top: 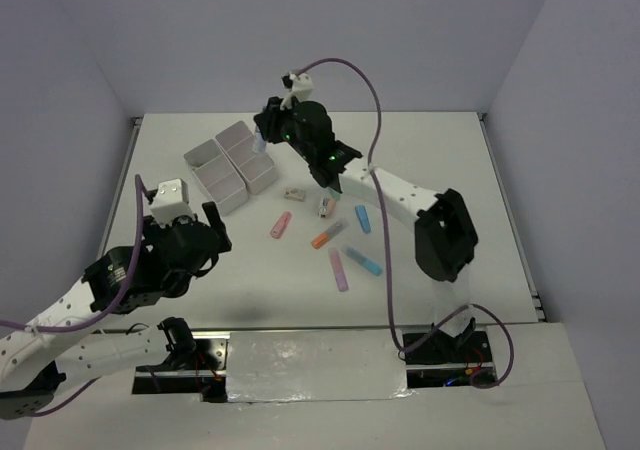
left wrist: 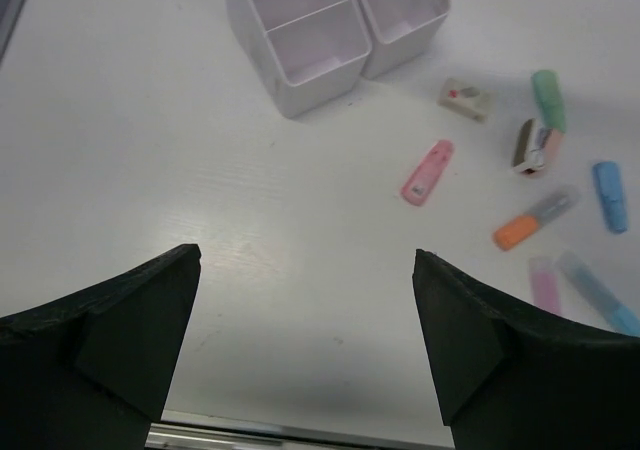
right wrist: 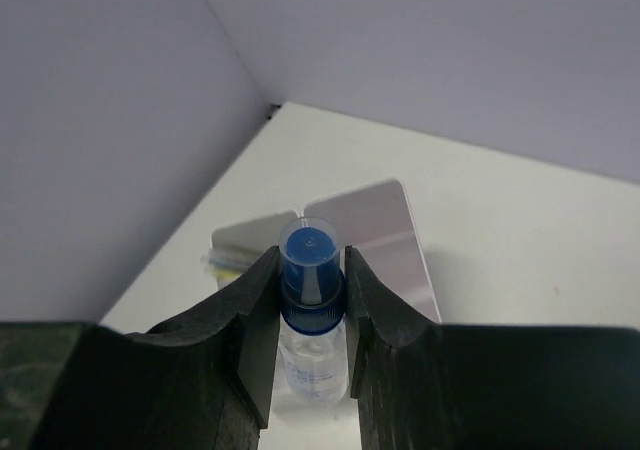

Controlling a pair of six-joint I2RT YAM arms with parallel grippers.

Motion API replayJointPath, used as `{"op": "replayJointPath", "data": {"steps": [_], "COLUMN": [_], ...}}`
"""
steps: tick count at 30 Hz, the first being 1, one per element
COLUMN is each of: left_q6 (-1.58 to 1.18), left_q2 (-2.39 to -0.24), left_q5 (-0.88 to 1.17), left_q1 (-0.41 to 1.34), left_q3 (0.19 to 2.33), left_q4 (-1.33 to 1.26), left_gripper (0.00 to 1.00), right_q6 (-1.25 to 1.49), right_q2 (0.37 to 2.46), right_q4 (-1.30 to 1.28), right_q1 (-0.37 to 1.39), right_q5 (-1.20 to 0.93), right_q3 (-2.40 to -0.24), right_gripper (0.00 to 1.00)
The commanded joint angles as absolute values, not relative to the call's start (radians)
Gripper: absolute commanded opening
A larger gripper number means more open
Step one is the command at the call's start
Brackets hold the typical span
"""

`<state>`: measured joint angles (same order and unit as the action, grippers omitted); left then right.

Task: Sort the stationery into containers
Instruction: Place the stationery in the storage box.

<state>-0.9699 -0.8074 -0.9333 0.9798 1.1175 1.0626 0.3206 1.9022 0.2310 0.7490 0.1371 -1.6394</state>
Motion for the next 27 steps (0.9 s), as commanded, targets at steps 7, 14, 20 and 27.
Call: {"op": "replayJointPath", "data": {"steps": [7,14,20,27], "left_q6": [-0.804,-0.756,-0.704,-0.690], "left_q2": [-0.767,-0.773,-0.741,-0.732], "left_q5": [-0.953,-0.893,-0.821,-0.808], "left_q1": [0.897,0.870,0.836,0.828], "left_q3": [0.999,0.980,0.957,0.953], "left_q4": [0.966,0.925,0.867,0.859], "left_gripper": [0.99,0.99,0.99,0.99], "right_q6": [0.207,0.198,0.218,0.224], "right_q2": [2.279,2.427,2.503,2.568], "right_q4": [0.440,0.505,0.537,0.563], "right_q1": [0.735,0.727,0.710,0.695], "right_q5": [-0.015,-0.055,-0.060,-0.052], "right_q3": [-2.100,-2.207,-2.267,-2.313], "right_gripper": [0.00,0.00,0.00,0.06]}}
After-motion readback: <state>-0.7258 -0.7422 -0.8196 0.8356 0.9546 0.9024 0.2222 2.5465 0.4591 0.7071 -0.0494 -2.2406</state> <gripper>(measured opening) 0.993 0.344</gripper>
